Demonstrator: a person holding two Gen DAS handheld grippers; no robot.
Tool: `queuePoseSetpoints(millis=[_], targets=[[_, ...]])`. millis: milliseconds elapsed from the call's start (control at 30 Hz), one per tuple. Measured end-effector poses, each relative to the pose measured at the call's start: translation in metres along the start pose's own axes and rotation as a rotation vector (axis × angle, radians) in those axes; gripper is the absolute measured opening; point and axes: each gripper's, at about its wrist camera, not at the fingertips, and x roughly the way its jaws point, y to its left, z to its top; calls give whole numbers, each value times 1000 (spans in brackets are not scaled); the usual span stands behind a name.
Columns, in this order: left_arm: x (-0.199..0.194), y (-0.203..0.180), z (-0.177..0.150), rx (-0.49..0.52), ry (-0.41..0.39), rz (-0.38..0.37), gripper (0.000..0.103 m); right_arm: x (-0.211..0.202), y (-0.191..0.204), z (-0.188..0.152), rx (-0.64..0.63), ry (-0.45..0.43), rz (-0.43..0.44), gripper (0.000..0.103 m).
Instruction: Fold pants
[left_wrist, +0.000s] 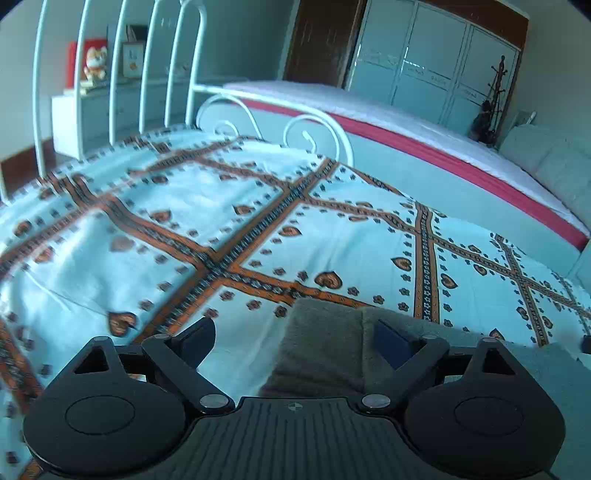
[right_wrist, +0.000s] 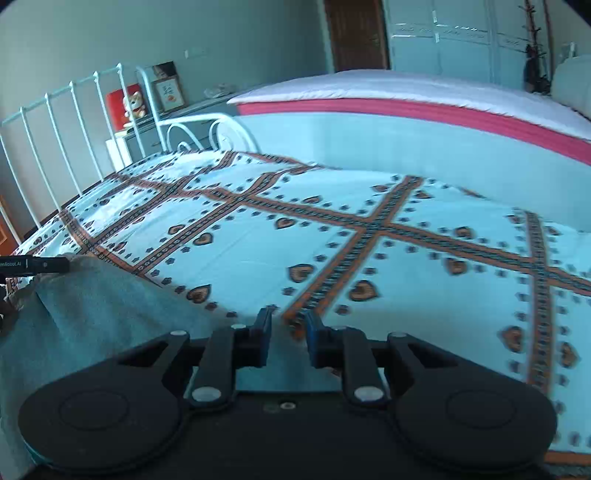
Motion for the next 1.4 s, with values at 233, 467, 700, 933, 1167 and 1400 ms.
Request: queuePoseSetpoints(millis=[233, 467, 700, 933, 1167, 1400], targets=[[-49, -23, -9, 14, -3, 2, 101, -103, -42, -42, 4, 7, -109, 13], [-81, -56, -41, 153, 49, -26, 103, -236, -124, -103, 207, -87, -291, 17], [-98, -78, -57, 154, 71, -44, 103, -310, -182, -185, 426, -109, -439, 18], [-98, -114, -67, 212, 90, -65, 103, -360, -230, -244, 735, -134, -453, 33], [-82, -130, -74, 226, 147, -61, 103, -359, -263, -288, 1076, -125, -303, 31], [-79, -142, -78, 264, 165, -88, 103, -345, -259, -292, 1137, -98, -314, 29]])
